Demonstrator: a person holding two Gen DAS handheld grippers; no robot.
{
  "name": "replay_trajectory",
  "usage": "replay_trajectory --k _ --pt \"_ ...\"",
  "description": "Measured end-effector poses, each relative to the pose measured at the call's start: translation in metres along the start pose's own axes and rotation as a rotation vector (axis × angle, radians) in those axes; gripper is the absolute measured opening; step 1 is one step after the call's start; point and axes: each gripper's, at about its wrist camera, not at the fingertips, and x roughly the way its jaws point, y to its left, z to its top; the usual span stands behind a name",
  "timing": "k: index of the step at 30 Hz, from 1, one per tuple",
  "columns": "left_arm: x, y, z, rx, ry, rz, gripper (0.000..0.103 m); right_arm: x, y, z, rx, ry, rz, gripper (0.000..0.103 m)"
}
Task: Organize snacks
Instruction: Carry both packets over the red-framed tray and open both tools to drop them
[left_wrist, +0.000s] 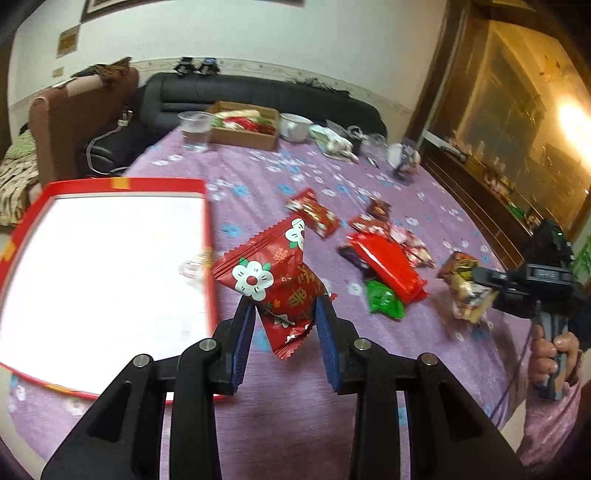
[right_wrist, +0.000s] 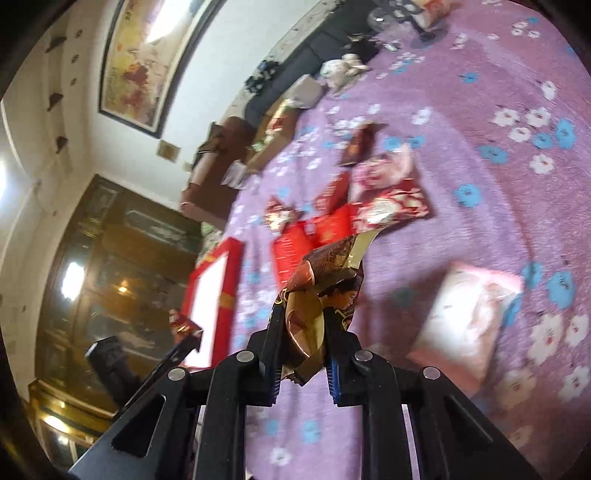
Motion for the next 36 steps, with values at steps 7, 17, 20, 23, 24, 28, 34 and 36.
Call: replay_trajectory --k 7,17,20,23,24,28,34,36 --pt "-0.015 0.05 0.0 -0.072 -0.023 0.113 0.031 0.065 0.069 0.001 -0.105 0.121 0.078 0.019" --pt "-0.017 0.098 -0.004 -0.149 0.018 0.253 0.031 0.214 0.165 -0.014 -0.232 0.315 0.14 0.02" --pt "-0.023 0.099 -0.003 -0.151 -0.009 0.304 0.033 0.233 0.186 -0.021 -0.269 0.319 0.152 0.024" --pt "-0.032 0.103 -0.003 -0.156 -0.039 0.343 0.048 0.234 0.193 -0.02 -0.276 0.306 0.194 0.04" --pt "-0.034 0.104 -0.003 -0.158 -0.047 0.344 0.054 0.226 0.191 -0.018 -0.282 0.281 0.191 0.047" --pt "-0.035 0.1 -0.002 -0.157 -0.052 0.327 0.055 0.189 0.163 -0.002 -0.266 0.197 0.138 0.051" --pt "-0.017 0.065 -0.001 -0.096 -0.011 0.243 0.055 0.087 0.08 0.018 -0.196 0.019 -0.026 0.059" --pt "-0.011 0.049 0.0 -0.071 0.0 0.206 0.055 0.053 0.055 0.019 -0.162 -0.042 -0.083 0.063"
